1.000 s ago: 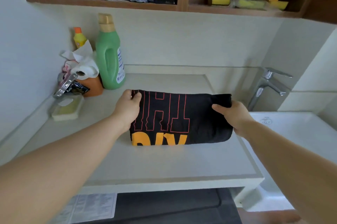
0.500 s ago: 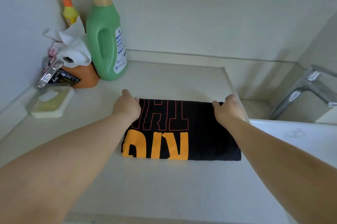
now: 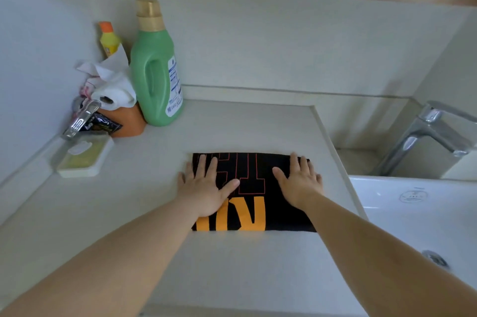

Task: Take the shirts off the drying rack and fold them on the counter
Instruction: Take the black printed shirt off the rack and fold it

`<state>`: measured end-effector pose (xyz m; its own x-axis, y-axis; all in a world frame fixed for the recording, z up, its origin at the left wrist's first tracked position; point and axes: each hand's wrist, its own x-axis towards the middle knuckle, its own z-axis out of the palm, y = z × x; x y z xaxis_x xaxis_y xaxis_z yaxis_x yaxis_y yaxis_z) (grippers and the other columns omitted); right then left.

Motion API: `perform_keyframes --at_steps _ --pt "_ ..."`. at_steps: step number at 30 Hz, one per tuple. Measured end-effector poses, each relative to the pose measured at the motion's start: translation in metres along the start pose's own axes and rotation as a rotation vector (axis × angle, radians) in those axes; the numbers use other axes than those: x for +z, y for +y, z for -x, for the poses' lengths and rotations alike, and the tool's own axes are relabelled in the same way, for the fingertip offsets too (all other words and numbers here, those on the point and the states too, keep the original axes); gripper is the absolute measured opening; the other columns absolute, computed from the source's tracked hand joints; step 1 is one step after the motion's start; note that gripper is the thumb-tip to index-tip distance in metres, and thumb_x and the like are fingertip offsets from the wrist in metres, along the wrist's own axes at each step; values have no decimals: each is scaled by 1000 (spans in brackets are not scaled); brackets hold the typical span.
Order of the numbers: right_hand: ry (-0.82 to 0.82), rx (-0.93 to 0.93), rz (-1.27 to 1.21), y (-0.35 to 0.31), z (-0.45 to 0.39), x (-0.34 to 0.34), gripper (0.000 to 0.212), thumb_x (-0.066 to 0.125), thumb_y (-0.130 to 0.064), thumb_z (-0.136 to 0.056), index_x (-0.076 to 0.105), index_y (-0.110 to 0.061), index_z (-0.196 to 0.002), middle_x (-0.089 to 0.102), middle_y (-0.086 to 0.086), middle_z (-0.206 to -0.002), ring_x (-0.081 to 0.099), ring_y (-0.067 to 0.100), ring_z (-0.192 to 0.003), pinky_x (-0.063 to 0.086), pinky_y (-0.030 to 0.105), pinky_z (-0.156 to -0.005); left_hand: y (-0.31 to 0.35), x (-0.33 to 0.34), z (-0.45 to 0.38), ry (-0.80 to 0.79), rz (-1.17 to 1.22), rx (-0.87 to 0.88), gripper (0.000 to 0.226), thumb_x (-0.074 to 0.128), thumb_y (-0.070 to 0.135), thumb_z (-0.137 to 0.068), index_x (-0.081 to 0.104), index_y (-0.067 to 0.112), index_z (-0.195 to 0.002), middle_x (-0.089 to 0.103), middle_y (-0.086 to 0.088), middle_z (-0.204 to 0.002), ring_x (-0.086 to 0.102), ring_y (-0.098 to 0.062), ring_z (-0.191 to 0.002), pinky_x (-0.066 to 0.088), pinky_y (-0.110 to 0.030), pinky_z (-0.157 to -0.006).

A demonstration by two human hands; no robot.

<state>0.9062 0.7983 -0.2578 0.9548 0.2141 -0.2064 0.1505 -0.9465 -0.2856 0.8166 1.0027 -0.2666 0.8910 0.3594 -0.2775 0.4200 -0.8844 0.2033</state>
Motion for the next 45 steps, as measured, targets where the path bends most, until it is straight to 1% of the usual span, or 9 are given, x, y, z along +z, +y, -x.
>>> perform_keyframes --at_steps 4,9,13,18,26,30,34,40,45 --pt "-25 244 -52 10 14 -23 77 30 -59 -96 15 -5 -149 24 14 -154 23 31 -141 24 45 -112 0 -8 19 72 124 -118 97 30 77 -83 -7 21 -152 -6 -14 -159 4 -36 -145 14 -46 -117" --pt "-94 272 -323 6 32 -40 47 60 -40 -90 54 -3 -119 58 9 -104 56 26 -98 48 35 -89 -1 -16 27 166 563 -310 89 78 50 -69 37 5 -134 46 -15 -130 49 -31 -118 46 -41 -98" --pt "-231 382 -694 12 43 -44 48 81 -28 -75 59 -4 -110 64 13 -105 62 31 -98 50 43 -94 -8 -30 31 13 814 -384 70 82 23 -73 47 2 -129 53 -17 -132 51 -33 -120 46 -38 -93" --pt "-435 470 -944 25 64 -55 41 81 -11 -69 66 -2 -106 72 21 -98 69 39 -90 55 52 -84 -9 -35 39 -159 1036 -295 75 77 29 -79 40 7 -140 41 -15 -146 39 -32 -133 33 -43 -107" --pt "-153 494 -1112 110 151 -100 31 71 -7 -81 62 -3 -110 70 20 -101 67 39 -91 55 46 -66 92 -42 82 -191 1066 141 26 62 24 -91 58 19 -117 63 -5 -117 57 -25 -108 44 -40 -96" --pt "3 532 -1165 180 210 -132 30 70 -7 -82 62 -4 -110 69 21 -103 66 40 -93 55 49 -68 171 -38 109 -238 1015 312 21 54 25 -96 57 21 -116 65 -3 -111 59 -22 -101 46 -34 -82" --pt "145 642 -1233 270 282 -139 33 73 -6 -79 63 -5 -110 69 21 -105 66 39 -95 53 54 -81 266 -4 152 -358 941 483 24 51 25 -98 56 21 -120 65 -4 -114 61 -24 -104 48 -42 -95" --pt "327 932 -1306 434 425 -112 32 71 -4 -78 61 -1 -109 68 21 -105 66 38 -96 50 53 -92 430 122 258 -599 725 669 27 51 27 -96 56 23 -122 65 -3 -116 61 -26 -107 47 -49 -98" --pt "342 1107 -1347 532 490 -40 25 68 -9 -81 60 -2 -103 67 19 -104 64 37 -97 49 50 -95 491 237 316 -741 554 679 21 51 24 -95 58 30 -115 65 -2 -118 61 -24 -107 47 -46 -98"
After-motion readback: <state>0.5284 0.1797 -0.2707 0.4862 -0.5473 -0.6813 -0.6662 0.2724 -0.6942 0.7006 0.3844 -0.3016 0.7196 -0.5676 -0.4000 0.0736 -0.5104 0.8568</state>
